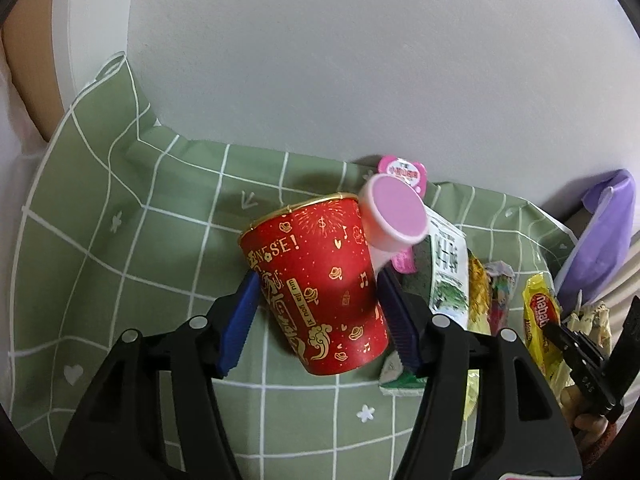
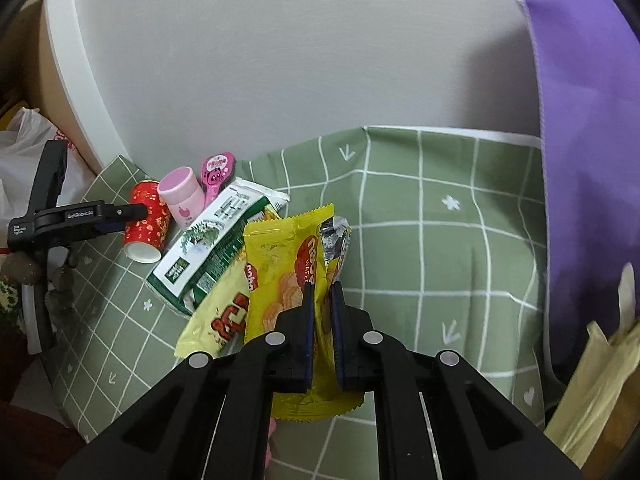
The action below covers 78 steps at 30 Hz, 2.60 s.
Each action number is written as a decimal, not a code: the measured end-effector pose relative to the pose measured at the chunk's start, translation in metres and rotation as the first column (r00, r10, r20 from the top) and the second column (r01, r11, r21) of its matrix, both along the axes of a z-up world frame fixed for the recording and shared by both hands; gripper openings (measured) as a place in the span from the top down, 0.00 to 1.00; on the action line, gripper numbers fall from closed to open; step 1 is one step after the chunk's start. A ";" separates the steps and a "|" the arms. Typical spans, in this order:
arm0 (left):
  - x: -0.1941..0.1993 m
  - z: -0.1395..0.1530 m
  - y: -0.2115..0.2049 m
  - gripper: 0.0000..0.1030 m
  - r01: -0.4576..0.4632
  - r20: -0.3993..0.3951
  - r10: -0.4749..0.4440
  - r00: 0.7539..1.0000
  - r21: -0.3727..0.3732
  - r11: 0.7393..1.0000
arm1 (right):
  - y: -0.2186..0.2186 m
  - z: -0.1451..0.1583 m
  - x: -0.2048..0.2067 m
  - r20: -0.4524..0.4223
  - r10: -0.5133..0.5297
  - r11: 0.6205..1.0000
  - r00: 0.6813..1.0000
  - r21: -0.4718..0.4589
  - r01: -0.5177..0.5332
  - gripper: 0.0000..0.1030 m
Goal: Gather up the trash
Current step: 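Grasp the yellow Nabati wafer packet with right gripper while left grasps the red paper cup, then carry the red cup and yellow packet over the yellow trash bag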
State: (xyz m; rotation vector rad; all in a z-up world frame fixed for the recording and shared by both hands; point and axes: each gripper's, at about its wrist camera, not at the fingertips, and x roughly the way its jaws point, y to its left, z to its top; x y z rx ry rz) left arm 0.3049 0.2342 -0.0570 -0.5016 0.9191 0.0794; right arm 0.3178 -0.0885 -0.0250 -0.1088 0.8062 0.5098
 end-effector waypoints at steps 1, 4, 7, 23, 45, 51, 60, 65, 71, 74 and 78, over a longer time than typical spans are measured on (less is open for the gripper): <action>-0.002 0.002 0.000 0.48 0.007 0.003 -0.007 1.000 0.001 1.000 | -0.002 -0.001 -0.002 0.001 -0.003 1.000 1.000 -0.003 0.003 0.91; -0.013 0.005 -0.006 0.49 0.056 0.013 -0.056 0.998 -0.005 0.998 | -0.007 -0.004 -0.007 0.004 -0.016 1.000 1.000 -0.013 0.016 0.91; -0.025 0.009 -0.018 0.64 0.093 0.033 -0.093 0.995 0.005 0.996 | -0.015 -0.006 -0.009 0.000 -0.038 0.999 0.999 -0.001 0.038 0.91; 0.004 -0.002 -0.047 0.45 0.196 -0.033 -0.194 0.981 0.092 0.976 | -0.018 -0.010 0.000 -0.024 -0.065 0.998 0.998 -0.015 0.065 0.91; -0.009 0.030 -0.075 0.50 0.242 0.052 -0.246 0.968 0.063 0.968 | -0.036 0.014 -0.032 0.051 -0.109 0.993 0.993 -0.032 0.111 0.91; -0.015 0.058 -0.096 0.50 0.283 0.137 -0.293 0.946 0.090 0.955 | -0.051 0.029 -0.049 0.095 -0.150 0.988 0.984 -0.017 0.153 0.91; -0.015 0.098 -0.148 0.50 0.400 0.255 -0.425 0.868 0.147 0.905 | -0.074 0.072 -0.078 0.219 -0.215 0.976 0.952 0.006 0.219 0.91; -0.010 0.124 -0.186 0.50 0.470 0.306 -0.513 0.802 0.208 0.858 | -0.092 0.089 -0.090 0.264 -0.265 0.962 0.928 0.008 0.272 0.91; -0.006 0.152 -0.228 0.50 0.542 0.358 -0.598 0.717 0.251 0.802 | -0.120 0.105 -0.106 0.307 -0.329 0.940 0.893 0.015 0.341 0.91; -0.005 0.161 -0.250 0.50 0.576 0.375 -0.633 0.677 0.266 0.773 | -0.139 0.113 -0.115 0.331 -0.367 0.923 0.869 0.015 0.385 0.91; -0.004 0.168 -0.281 0.50 0.621 0.384 -0.678 0.627 0.279 0.733 | -0.167 0.123 -0.128 0.354 -0.421 0.896 0.835 0.022 0.443 0.91</action>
